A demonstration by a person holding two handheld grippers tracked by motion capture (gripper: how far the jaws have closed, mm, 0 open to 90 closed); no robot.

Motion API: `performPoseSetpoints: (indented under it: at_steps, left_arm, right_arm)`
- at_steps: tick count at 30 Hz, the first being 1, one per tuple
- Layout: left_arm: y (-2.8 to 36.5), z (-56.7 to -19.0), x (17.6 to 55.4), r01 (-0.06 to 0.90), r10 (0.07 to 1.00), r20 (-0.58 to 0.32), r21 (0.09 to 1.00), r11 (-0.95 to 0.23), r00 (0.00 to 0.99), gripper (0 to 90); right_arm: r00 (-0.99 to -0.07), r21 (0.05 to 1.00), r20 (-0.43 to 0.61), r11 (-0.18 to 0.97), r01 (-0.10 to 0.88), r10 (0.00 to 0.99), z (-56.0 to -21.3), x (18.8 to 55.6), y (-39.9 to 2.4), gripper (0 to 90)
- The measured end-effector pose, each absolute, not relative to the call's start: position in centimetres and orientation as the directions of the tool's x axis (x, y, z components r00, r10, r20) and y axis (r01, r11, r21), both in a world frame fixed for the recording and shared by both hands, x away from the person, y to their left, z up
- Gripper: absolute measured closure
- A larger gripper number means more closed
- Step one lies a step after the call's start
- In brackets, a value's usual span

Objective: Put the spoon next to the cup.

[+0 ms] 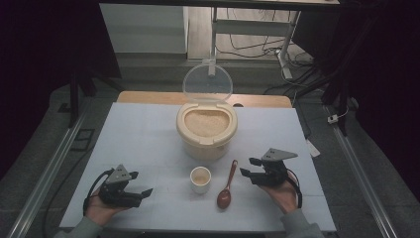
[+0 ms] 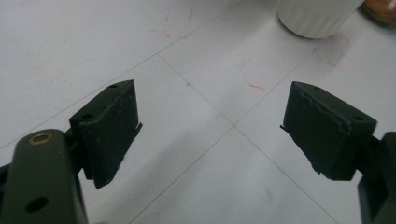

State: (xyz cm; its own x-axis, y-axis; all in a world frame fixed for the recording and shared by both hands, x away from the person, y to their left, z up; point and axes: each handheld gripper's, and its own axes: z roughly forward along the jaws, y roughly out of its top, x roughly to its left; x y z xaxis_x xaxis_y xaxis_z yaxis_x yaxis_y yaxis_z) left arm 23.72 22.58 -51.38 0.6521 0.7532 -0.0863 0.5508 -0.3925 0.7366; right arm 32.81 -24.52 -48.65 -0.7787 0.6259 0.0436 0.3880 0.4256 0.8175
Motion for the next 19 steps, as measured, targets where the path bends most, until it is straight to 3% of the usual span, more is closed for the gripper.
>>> performPoseSetpoints:
  at_steps: [10, 19]
  left_arm:
    - [22.6, -51.3, 23.8, 0.555, 0.762, -0.087, 0.738, -0.382, 0.641, 16.8]
    - [22.6, -51.3, 23.8, 0.557, 0.767, -0.085, 0.739, -0.379, 0.636, 15.9]
  right_arm:
    - [-0.781, 0.837, 0.041, 0.405, 0.367, 0.624, -48.8, 30.2, -28.8, 43.9]
    - [-0.791, 0.844, 0.023, 0.413, 0.343, 0.611, -48.9, 30.0, -29.0, 43.9]
